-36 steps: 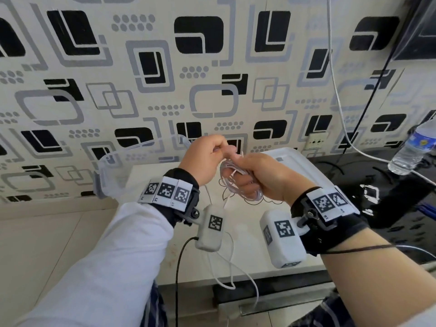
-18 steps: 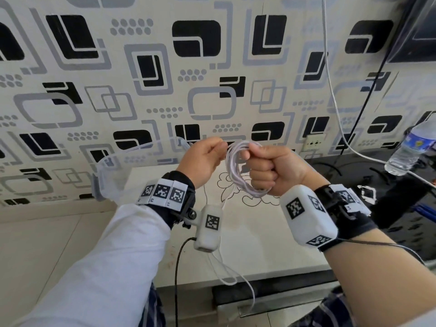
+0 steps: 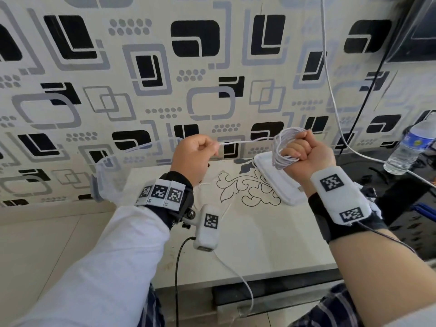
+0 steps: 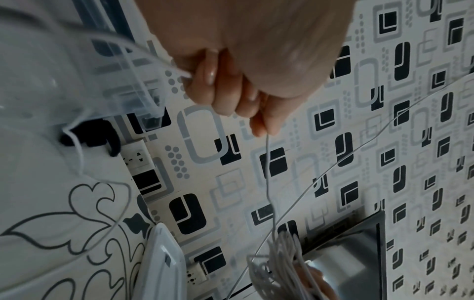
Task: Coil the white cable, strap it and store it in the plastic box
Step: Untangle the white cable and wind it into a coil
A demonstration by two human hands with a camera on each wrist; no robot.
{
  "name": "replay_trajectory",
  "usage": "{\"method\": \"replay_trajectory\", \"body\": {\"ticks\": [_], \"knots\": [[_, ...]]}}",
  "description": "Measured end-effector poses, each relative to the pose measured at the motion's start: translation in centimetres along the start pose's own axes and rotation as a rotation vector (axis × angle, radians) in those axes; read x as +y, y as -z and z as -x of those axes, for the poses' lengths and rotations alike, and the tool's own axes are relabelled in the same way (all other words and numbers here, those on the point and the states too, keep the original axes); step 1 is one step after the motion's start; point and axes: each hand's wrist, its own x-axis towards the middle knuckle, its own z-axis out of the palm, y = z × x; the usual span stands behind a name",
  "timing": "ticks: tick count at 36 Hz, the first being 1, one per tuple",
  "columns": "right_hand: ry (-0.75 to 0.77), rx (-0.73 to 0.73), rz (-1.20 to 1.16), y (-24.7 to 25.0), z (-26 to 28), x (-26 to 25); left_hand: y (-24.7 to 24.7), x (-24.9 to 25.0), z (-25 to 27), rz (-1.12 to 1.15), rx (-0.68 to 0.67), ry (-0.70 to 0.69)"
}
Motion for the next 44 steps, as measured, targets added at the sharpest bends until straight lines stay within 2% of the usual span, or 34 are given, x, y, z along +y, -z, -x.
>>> {"method": "replay_trajectory", "body": {"ticks": [6,14,21,26,34,41,44], "knots": [[0.13,0.082,-0.075,0.3,0.2,-0.7,-0.6,0.3,0.3,-0.081,0.004,-0.031],[0.253,0.141,-0.14,0.3,0.0,-1.2,-1.6,1.3,1.4,-0.141,-0.18,-0.113],[0.32,0.183,-0.078,0.3,-0.4,-1.0,-2.1,1.7,2.0,-0.151,-0.278,-0.141],[0.315,0.175,-0.078,-0.3,-0.5,-0.3,-2.7,2.5,2.9,-0.168,-0.405,-0.152],[0.288,0.262,0.108,-0.2,-0.4,0.7,-3.7,3.3,3.9,-0.26,-0.587,-0.224],[0.256,0.264,0.275,0.3,-1.2,2.0,-3.8,3.5,4.4,-0.2,-0.598,-0.268],[0.155,0.212,0.372,0.8,-1.7,2.8,-3.8,3.5,4.2,-0.109,-0.571,-0.283]]}}
